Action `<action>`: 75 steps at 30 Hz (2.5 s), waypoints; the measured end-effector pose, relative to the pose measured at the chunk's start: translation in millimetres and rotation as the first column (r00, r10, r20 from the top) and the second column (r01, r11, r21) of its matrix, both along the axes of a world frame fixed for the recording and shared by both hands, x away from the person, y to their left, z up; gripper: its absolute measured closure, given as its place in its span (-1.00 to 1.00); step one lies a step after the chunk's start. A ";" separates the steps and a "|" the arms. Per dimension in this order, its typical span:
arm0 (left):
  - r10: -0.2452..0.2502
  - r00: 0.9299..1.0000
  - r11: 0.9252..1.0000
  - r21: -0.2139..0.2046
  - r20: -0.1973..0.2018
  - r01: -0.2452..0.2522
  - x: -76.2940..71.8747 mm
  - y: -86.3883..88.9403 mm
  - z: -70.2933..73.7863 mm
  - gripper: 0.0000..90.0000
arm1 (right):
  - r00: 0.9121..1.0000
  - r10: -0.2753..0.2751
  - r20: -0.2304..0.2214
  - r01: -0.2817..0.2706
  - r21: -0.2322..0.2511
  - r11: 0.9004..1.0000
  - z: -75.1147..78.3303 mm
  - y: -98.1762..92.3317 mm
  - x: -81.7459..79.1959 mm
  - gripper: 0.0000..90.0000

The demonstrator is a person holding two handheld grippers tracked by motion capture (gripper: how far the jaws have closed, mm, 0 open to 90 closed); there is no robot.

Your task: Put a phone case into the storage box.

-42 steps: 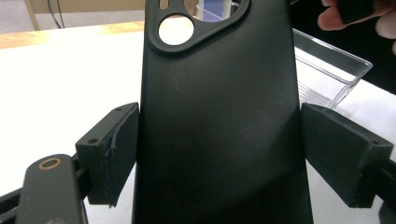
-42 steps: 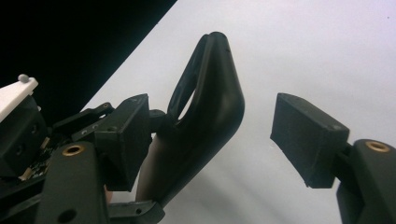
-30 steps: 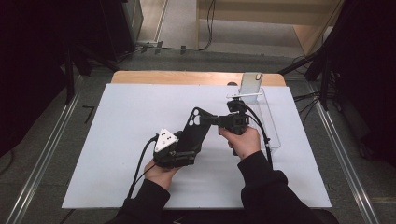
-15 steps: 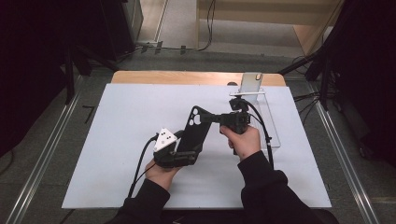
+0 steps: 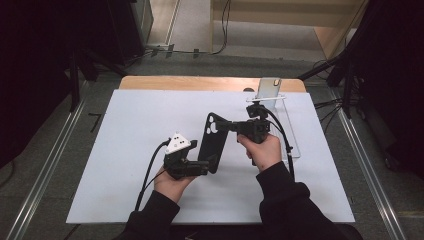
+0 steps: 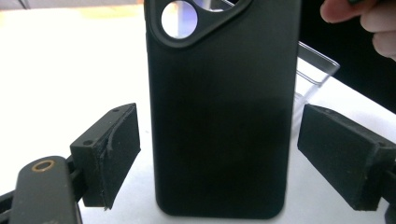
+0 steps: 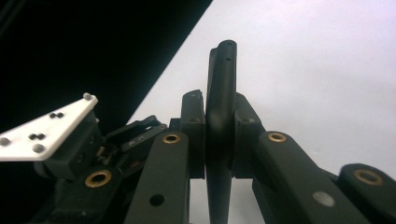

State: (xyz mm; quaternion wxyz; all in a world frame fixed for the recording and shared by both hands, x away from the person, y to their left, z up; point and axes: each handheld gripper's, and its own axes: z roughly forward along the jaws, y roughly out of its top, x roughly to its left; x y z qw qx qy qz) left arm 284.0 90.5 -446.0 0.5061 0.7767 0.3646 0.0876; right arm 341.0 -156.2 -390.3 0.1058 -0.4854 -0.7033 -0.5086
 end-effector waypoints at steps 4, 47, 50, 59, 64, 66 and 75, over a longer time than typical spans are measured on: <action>-0.024 0.999 1.000 0.009 -0.022 0.024 1.5 2.4 4.5 -0.67 | 0.999 -0.008 0.035 0.010 -0.059 0.998 1.7 -0.4 -1.2 0.72; -0.231 0.948 0.962 0.097 -0.218 0.257 32.3 27.2 47.6 -0.44 | 0.921 0.309 0.237 -0.260 -0.216 0.941 -0.6 -9.7 -25.9 0.71; -0.253 0.948 0.956 0.098 -0.193 0.275 31.5 27.8 50.6 -0.42 | 0.910 0.335 0.244 -0.286 -0.218 0.933 -1.2 -8.3 -26.3 0.71; -0.302 0.938 0.944 0.082 -0.173 0.319 36.1 30.8 53.7 -0.38 | 0.875 0.406 0.262 -0.356 -0.220 0.908 -4.2 -3.5 -27.4 0.71; -0.343 0.926 0.931 0.074 -0.155 0.357 37.7 30.7 56.4 -0.29 | 0.861 0.429 0.273 -0.382 -0.210 0.900 -5.0 -2.5 -28.0 0.71; -0.363 0.920 0.925 0.063 -0.149 0.375 38.2 30.8 56.8 -0.28 | 0.856 0.439 0.272 -0.391 -0.214 0.895 -5.1 -1.7 -28.6 0.71; -0.430 0.897 0.897 0.066 -0.105 0.437 34.7 28.0 55.1 -0.10 | 0.815 0.502 0.289 -0.458 -0.210 0.864 -5.5 5.2 -31.7 0.71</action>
